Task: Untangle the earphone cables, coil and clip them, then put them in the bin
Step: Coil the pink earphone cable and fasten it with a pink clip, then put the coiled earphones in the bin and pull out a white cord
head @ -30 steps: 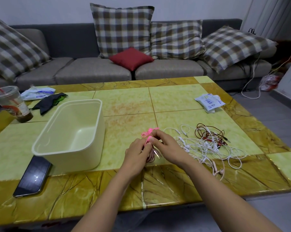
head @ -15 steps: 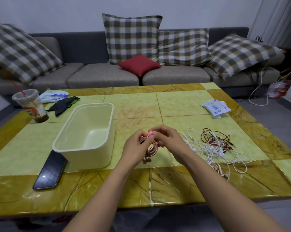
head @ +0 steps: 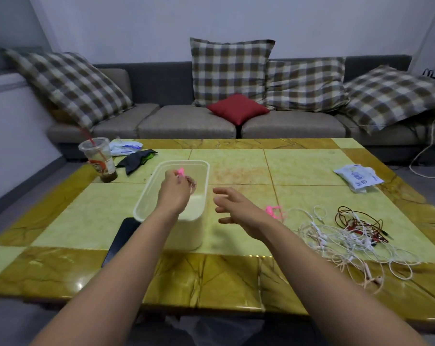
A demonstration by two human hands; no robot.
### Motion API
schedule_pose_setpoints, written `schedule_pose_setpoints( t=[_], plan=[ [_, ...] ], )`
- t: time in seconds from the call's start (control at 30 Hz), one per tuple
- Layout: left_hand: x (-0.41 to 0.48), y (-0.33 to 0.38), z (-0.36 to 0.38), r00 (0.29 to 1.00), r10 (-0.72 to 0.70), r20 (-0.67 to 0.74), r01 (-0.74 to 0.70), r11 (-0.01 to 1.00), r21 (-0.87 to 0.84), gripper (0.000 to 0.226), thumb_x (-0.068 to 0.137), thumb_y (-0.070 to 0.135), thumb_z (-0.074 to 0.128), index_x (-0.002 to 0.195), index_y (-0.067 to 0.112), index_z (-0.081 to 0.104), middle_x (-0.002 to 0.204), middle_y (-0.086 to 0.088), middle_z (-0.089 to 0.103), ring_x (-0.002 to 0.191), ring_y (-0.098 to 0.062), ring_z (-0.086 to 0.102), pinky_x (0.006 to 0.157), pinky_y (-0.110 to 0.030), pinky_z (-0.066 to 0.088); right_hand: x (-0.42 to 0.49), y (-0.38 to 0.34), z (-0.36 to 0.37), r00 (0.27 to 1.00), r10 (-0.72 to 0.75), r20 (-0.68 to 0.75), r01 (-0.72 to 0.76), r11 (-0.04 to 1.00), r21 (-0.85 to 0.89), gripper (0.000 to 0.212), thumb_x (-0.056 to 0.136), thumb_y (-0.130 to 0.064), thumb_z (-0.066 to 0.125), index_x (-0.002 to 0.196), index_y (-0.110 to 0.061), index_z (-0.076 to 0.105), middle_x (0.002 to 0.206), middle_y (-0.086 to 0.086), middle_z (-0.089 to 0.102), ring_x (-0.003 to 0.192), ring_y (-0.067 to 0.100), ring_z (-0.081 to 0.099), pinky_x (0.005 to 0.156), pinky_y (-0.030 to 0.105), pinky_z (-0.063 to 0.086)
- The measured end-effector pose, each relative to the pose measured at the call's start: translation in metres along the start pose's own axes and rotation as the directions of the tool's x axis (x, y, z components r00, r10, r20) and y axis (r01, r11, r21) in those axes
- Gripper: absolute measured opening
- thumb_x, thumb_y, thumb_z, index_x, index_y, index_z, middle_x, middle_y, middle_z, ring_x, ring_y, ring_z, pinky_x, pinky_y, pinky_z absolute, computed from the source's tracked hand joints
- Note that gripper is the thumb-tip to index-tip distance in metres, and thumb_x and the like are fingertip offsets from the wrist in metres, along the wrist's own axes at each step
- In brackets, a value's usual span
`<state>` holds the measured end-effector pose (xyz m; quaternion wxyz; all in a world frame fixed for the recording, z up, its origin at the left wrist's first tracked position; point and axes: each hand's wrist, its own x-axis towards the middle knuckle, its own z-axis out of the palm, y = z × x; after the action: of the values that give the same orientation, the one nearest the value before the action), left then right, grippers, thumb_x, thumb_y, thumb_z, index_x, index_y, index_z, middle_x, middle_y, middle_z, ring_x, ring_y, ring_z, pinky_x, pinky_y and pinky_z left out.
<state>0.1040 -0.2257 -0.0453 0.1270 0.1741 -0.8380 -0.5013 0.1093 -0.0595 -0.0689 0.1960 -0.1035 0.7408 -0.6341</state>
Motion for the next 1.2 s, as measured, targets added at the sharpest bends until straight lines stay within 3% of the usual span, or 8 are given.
schedule_pose_setpoints(
  t=[0.17,0.3,0.4,0.5,0.73,0.87,1.0,1.2],
  plan=[
    [0.002,-0.03,-0.004,0.953,-0.072,0.295,-0.074,0.887,0.455,0.04,0.102,0.032,0.035,0.121,0.005,0.058,0.12,-0.016,0.062,0.108,-0.033,0.056,0.092,-0.038,0.046,0.006,0.002,0.018,0.995,0.022,0.099,-0.021,1.0,-0.009,0.036,0.102,-0.022,0.049,0.138,-0.018,0.046,0.129,0.005,0.058,0.109,0.018,0.063,0.089,0.033,0.054],
    [-0.002,-0.015,0.001,0.984,0.061,0.168,-0.162,0.708,0.687,0.036,0.098,0.035,0.041,0.11,0.012,0.066,0.111,-0.01,0.066,0.1,-0.031,0.058,0.084,-0.038,0.049,0.006,0.006,0.011,0.994,0.036,0.107,-0.037,0.999,0.009,0.03,0.101,-0.015,0.047,0.131,-0.015,0.049,0.125,0.008,0.063,0.099,0.019,0.067,0.09,0.037,0.054],
    [-0.017,0.008,0.02,0.921,0.389,0.04,-0.346,0.763,0.545,0.028,0.096,0.026,0.047,0.111,0.016,0.068,0.11,-0.005,0.064,0.102,-0.025,0.056,0.082,-0.039,0.05,0.0,0.01,-0.005,0.995,0.068,0.078,-0.064,0.997,-0.05,0.028,0.099,-0.014,0.051,0.126,-0.014,0.053,0.115,0.01,0.068,0.092,0.018,0.069,0.085,0.036,0.054],
    [-0.028,0.025,0.053,0.867,0.491,0.086,-0.485,0.788,0.379,0.024,0.094,0.023,0.048,0.106,0.018,0.068,0.103,-0.001,0.065,0.096,-0.02,0.057,0.08,-0.035,0.049,-0.011,0.019,-0.037,0.994,0.106,0.008,-0.103,0.978,-0.18,0.021,0.099,-0.011,0.049,0.117,-0.01,0.06,0.111,0.012,0.07,0.085,0.016,0.068,0.074,0.029,0.051],
    [-0.035,0.009,0.146,0.844,0.297,0.446,-0.49,0.765,0.418,0.035,0.09,0.025,0.06,0.124,0.02,0.055,0.124,-0.005,0.054,0.111,-0.021,0.053,0.083,-0.03,0.044,-0.038,0.055,-0.118,0.953,0.215,-0.215,-0.279,0.9,-0.335,0.023,0.098,-0.009,0.045,0.107,-0.003,0.065,0.092,0.008,0.066,0.071,0.015,0.061,0.06,0.022,0.044],
    [-0.026,-0.007,0.187,0.835,0.248,0.491,-0.488,0.745,0.454,0.062,0.086,0.027,0.063,0.143,0.026,0.039,0.145,-0.008,0.038,0.127,-0.027,0.044,0.094,-0.035,0.045,-0.039,0.072,-0.143,0.93,0.213,-0.299,-0.31,0.893,-0.328,0.018,0.097,-0.007,0.045,0.101,-0.011,0.062,0.087,0.006,0.064,0.065,0.013,0.059,0.054,0.019,0.043],
    [-0.014,-0.017,0.217,0.805,0.18,0.565,-0.513,0.691,0.51,0.075,0.084,0.036,0.067,0.149,0.036,0.03,0.146,-0.003,0.033,0.119,-0.024,0.053,0.082,-0.032,0.049,-0.031,0.088,-0.16,0.923,0.215,-0.32,-0.331,0.866,-0.374,0.025,0.091,-0.005,0.051,0.114,-0.013,0.056,0.084,0.001,0.058,0.067,0.013,0.06,0.055,0.02,0.043],
    [0.006,-0.026,0.229,0.868,0.335,0.366,-0.486,0.722,0.492,0.038,0.091,0.029,0.059,0.128,0.024,0.051,0.119,-0.008,0.049,0.093,-0.028,0.06,0.07,-0.037,0.052,-0.023,0.102,-0.172,0.924,0.212,-0.318,-0.337,0.844,-0.417,0.039,0.086,-0.008,0.061,0.124,-0.014,0.052,0.1,0.005,0.06,0.087,0.019,0.058,0.078,0.033,0.05]
  ],
)
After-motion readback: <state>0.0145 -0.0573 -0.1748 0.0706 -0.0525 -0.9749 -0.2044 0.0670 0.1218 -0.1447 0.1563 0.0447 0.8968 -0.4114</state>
